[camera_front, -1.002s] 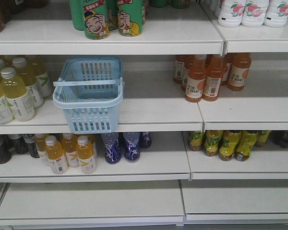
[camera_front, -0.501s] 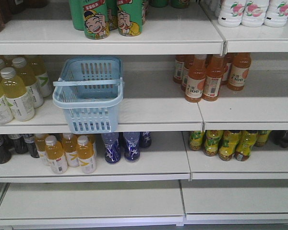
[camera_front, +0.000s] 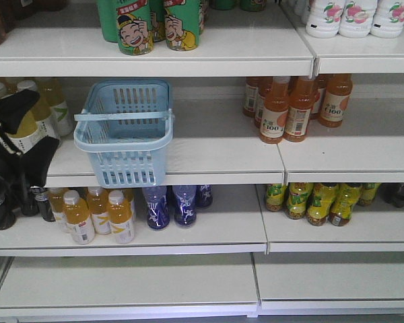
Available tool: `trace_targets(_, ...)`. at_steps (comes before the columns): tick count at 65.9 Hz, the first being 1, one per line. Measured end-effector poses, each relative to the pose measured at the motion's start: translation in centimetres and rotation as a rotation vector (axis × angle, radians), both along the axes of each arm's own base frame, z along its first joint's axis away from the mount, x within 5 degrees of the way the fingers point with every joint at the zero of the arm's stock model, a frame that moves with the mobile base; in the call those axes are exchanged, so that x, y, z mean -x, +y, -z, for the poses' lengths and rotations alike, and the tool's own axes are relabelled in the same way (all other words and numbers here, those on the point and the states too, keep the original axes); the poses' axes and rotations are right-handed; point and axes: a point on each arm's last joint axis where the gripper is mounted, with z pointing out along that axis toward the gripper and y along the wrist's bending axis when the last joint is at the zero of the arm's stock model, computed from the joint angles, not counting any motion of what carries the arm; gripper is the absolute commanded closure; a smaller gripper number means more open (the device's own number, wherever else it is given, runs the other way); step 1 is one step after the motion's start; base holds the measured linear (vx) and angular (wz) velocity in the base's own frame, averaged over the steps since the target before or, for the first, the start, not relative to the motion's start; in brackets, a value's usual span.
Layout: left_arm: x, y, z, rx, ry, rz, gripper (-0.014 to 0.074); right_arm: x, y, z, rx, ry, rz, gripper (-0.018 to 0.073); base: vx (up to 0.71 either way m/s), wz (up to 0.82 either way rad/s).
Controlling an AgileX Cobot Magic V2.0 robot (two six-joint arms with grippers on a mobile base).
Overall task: Place coke in basket with both arms
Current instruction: 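Reach the left gripper to the basket rim and close on it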
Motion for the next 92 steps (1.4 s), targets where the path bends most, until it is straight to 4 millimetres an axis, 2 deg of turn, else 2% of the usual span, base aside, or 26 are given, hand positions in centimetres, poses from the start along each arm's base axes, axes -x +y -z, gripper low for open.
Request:
trace_targets(14, -4.0, -1.0, 1.5, 0.006, 0.056, 0.055, 0.0006, 0.0, 0.0, 0.0, 0.0, 0.0, 0.0, 0.0561, 0.0, 0.0)
trace_targets(35, -8.6, -2.4, 3.5, 0.03, 0.115, 0.115, 0.0006, 0.0, 0.0, 0.0, 0.0, 0.001, 0.0, 0.0561, 0.0, 0.0)
trace_targets(54, -12.0, -4.1, 5.5, 0.033, 0.173, 0.145, 0.0006, 0.0, 0.0, 0.0, 0.0, 0.001, 0.0, 0.0561, 0.0, 0.0)
trace_targets(83, -16.4, -4.8, 7.8, 0.092, 0.219, 0.138, 0.0006, 0.0, 0.0, 0.0, 0.0, 0.002, 0.0, 0.0561, 0.0, 0.0)
trace_targets(92, -17.7, -5.0, 7.8, 0.1, 0.2, 0.137, 0.0048, 0.0, 0.0, 0.0, 0.0, 0.002, 0.0, 0.0561, 0.0, 0.0)
